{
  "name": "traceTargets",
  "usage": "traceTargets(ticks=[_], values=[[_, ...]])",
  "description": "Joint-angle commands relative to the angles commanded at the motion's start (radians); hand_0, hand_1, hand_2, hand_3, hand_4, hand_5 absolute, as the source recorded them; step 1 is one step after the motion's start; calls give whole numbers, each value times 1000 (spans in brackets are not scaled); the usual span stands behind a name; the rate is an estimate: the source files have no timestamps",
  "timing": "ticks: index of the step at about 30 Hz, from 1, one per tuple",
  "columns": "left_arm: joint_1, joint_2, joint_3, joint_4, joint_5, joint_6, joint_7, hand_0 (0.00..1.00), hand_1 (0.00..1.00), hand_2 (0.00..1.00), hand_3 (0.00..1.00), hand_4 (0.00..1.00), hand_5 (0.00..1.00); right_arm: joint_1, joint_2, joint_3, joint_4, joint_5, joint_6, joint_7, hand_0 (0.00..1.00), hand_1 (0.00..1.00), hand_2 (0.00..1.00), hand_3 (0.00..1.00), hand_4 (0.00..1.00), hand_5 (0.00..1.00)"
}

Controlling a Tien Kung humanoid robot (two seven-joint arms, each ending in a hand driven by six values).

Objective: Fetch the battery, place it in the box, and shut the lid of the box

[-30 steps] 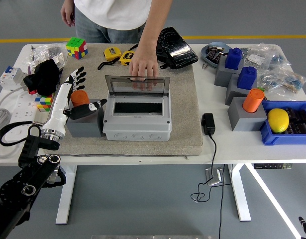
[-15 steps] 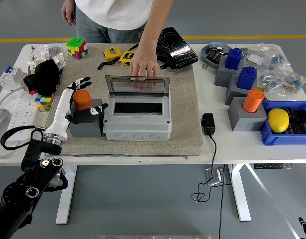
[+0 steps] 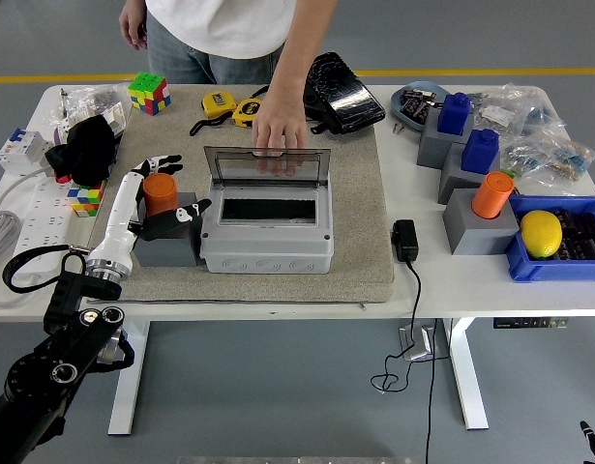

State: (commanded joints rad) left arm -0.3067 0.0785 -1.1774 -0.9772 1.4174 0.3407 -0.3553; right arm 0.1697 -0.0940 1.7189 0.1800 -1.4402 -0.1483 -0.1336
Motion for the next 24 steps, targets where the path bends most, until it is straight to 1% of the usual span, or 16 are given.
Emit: traceTargets(ticks=[1, 2, 7, 8, 13, 14, 19, 20, 24], values=[[1, 0, 2, 0, -3, 1, -1, 657, 757, 692, 714, 998, 184, 0, 0, 3, 0, -2, 0, 0, 845, 805, 769, 802, 998, 998], [1, -2, 2, 0, -5, 3, -3, 583, 695, 628, 654, 998, 159, 0, 0, 3, 0, -2, -1, 0, 845, 805, 768, 802, 998, 998], [1, -4, 8, -1, -14, 11, -7, 583, 695, 628, 654, 998, 159, -1, -1, 3, 0, -2, -1, 0, 845, 805, 768, 802, 998, 998], [1, -5, 9, -1, -15, 14, -7, 377, 550, 496, 492, 998, 89, -1, -1, 2, 0, -1, -1, 0, 845, 805, 768, 802, 998, 998], [1, -6, 11, -2, -22, 27, -10, 377, 550, 496, 492, 998, 89, 1, 0, 4, 0, 0, -1, 1, 845, 805, 768, 802, 998, 998], [1, -6, 12, -2, -24, 32, -11, 233, 445, 436, 445, 958, 75, 1, 0, 3, 0, 0, -1, 0, 846, 805, 768, 802, 998, 998], [0, -7, 15, -4, -32, 60, -17, 233, 445, 436, 445, 958, 75, 1, -1, 8, 0, -4, -2, 0, 846, 805, 768, 802, 998, 998], [0, -7, 16, -6, -36, 70, -17, 158, 350, 382, 421, 907, 86, 1, -1, 7, 0, -3, -2, 0, 847, 806, 770, 802, 998, 998], [1, -10, 20, -4, -47, 89, -23, 158, 350, 382, 421, 907, 86, 0, -1, 7, 0, -2, -3, 1, 847, 806, 770, 802, 998, 998]])
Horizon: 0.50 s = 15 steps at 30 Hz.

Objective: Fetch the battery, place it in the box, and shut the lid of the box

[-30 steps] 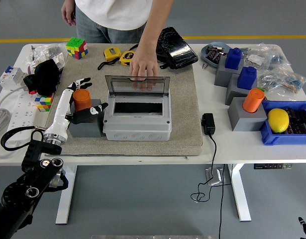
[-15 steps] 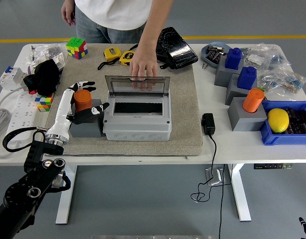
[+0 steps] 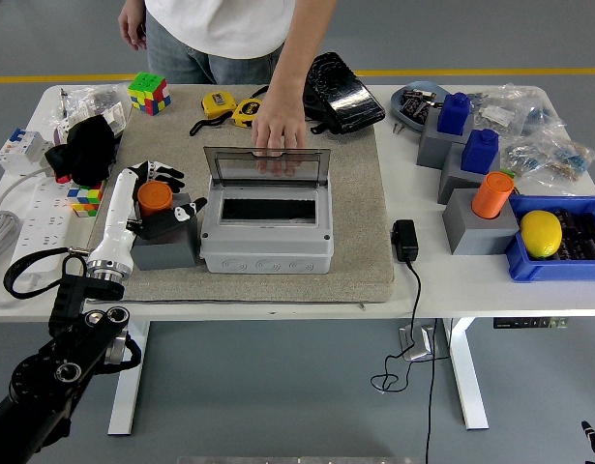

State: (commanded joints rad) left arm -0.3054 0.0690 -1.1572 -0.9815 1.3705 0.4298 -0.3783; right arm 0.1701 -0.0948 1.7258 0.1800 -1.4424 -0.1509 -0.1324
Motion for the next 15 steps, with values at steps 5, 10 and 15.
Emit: traceTargets(ticks=[5, 10, 15], values=[[2, -3, 4, 8, -13, 8, -6, 99, 263, 315, 372, 910, 94, 0, 0, 1, 0, 0, 0, 0, 847, 808, 770, 802, 998, 998], [2, -5, 10, 7, -14, 16, -9, 84, 188, 252, 307, 908, 136, 1, -1, 0, 0, 3, 0, 0, 847, 807, 771, 802, 998, 998], [2, -5, 11, 6, -14, 26, -13, 80, 175, 252, 293, 906, 161, 1, 0, -1, 0, 6, 1, 1, 846, 807, 770, 802, 998, 998]])
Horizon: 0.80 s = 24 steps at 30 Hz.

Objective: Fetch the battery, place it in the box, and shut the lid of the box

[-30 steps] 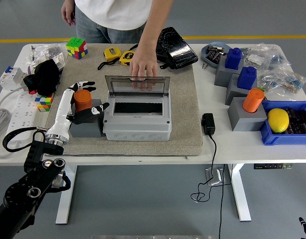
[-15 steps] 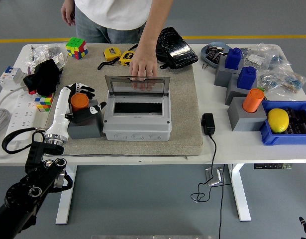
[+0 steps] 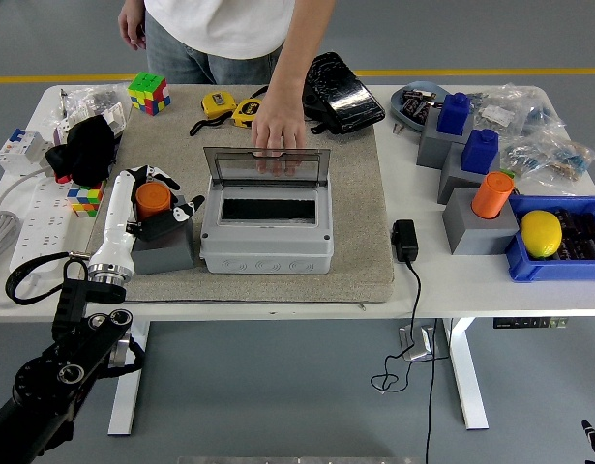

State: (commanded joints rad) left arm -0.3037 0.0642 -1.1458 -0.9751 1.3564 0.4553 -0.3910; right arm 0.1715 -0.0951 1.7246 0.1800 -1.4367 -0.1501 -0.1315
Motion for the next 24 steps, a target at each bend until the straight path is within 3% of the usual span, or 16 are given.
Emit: traceTargets(ticks=[10, 11, 18, 22, 24], values=[[-8, 2, -7, -9, -5, 9, -6, 80, 155, 232, 272, 914, 187, 0, 0, 1, 0, 2, 1, 1, 847, 807, 771, 802, 998, 998], [-8, 2, -7, -10, -5, 9, -6, 84, 134, 206, 230, 915, 218, -1, 0, 0, 0, 3, 1, 1, 847, 807, 771, 802, 998, 998], [-10, 2, -10, -15, -12, 15, -10, 82, 113, 176, 198, 917, 236, 0, 0, 0, 0, 3, 1, 1, 848, 807, 771, 802, 998, 998], [-8, 9, -10, -37, 4, 18, 0, 82, 113, 176, 198, 917, 236, 1, -2, 0, 0, 2, 1, 1, 848, 807, 771, 802, 998, 998], [-10, 20, -13, -67, 38, 23, 17, 72, 81, 143, 151, 912, 251, 2, -4, 1, 0, 2, 1, 1, 849, 807, 771, 802, 998, 998]])
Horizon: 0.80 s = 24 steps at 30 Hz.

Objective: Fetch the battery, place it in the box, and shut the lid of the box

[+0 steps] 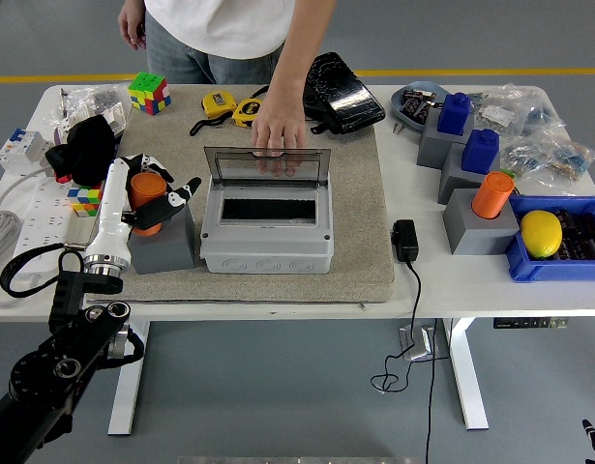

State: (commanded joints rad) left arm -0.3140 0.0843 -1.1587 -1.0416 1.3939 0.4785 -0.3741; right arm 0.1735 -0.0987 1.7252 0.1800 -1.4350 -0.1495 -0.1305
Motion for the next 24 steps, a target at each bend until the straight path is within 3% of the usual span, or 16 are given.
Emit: traceTargets(ticks=[4, 5, 13, 18, 24], values=[[0, 30, 3, -59, 79, -2, 46, 72, 81, 143, 151, 912, 251, -1, -2, 3, 0, -5, 0, 0, 849, 807, 771, 802, 998, 998], [1, 40, 5, -74, 105, -3, 61, 66, 54, 115, 114, 914, 304, 0, -3, 4, 0, -5, 0, 0, 847, 807, 771, 802, 998, 998], [-3, 118, 49, -183, 402, 5, 199, 68, 49, 112, 106, 895, 332, 1, -5, 10, 0, -4, -1, 0, 849, 807, 771, 802, 998, 998], [-18, 159, 103, -253, 613, -20, 296, 68, 48, 112, 105, 897, 328, 4, -8, 11, 0, -1, -1, 0, 848, 807, 770, 802, 998, 998], [-39, 190, 188, -323, 850, -60, 380, 68, 48, 113, 106, 873, 324, 8, -10, 10, 0, 0, -2, 1, 849, 807, 771, 801, 998, 998]])
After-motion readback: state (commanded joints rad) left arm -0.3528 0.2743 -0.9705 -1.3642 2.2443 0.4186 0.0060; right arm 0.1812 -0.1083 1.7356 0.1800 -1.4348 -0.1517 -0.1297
